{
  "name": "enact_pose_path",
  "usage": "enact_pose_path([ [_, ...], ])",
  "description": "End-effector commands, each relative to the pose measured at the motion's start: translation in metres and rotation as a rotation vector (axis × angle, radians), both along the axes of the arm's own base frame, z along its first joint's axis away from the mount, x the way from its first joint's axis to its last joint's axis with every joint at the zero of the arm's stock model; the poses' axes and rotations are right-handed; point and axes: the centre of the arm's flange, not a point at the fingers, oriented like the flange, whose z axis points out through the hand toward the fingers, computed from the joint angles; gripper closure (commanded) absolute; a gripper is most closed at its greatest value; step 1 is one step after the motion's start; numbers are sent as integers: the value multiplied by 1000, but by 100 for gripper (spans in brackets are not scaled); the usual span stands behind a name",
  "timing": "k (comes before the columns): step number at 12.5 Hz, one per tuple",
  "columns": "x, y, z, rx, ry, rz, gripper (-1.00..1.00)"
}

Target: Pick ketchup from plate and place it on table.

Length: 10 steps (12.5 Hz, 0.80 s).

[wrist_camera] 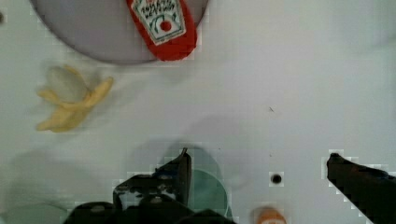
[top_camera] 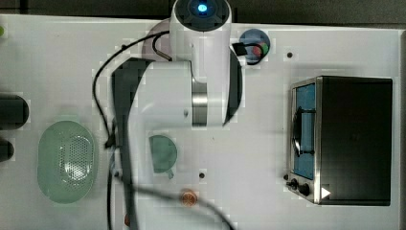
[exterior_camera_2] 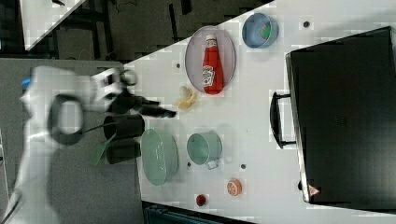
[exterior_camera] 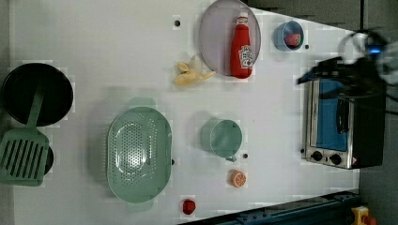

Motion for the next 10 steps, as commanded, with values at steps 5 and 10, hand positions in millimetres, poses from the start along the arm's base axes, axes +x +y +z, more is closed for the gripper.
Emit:
enact_pose_path([
  [5, 39, 29, -106, -11, -112, 268, -100],
  [10, 59, 41, -183, -26, -227, 420, -100],
])
